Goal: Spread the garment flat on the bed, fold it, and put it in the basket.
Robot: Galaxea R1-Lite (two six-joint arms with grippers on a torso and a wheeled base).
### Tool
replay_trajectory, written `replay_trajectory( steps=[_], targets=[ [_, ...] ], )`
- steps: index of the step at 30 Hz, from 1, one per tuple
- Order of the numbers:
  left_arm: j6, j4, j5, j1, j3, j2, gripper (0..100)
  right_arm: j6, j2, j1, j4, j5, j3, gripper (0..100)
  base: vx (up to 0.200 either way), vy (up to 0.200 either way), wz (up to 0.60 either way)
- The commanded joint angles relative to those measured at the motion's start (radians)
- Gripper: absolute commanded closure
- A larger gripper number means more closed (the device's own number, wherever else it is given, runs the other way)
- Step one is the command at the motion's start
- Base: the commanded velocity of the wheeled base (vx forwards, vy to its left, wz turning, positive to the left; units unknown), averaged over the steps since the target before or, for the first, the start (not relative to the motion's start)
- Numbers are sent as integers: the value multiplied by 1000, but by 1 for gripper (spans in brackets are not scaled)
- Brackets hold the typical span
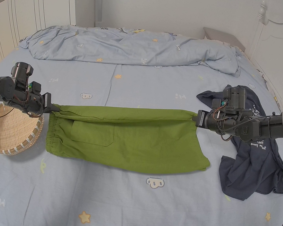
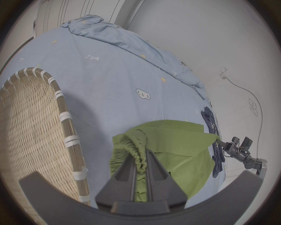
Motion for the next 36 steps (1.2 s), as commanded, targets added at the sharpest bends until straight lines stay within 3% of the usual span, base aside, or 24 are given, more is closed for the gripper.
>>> replay_trajectory(
  steps=[1, 7, 22, 32, 33, 36],
  targets=[
    [0, 1, 1, -7, 2, 2, 100, 2, -14, 7, -1, -18, 33, 100, 0, 0, 0],
    [-1, 1, 20, -20, 8, -4, 100, 18, -42, 5, -19, -17, 83, 100, 0, 0, 0],
    [-7, -1, 27, -36, 1, 3, 100, 70, -62, -3, -228, -14, 240, 100, 0, 0, 0],
    [-18, -27, 41, -36, -1, 22, 100, 70, -54, -1, -233, -14, 230, 100, 0, 0, 0],
    [-18, -27, 44, -36, -1, 27, 0, 68, -53, -1, -233, -14, 230, 100, 0, 0, 0],
    [-20, -36, 47, -36, -4, 31, 0, 70, -40, 5, -237, -14, 223, 100, 0, 0, 0]
  ],
)
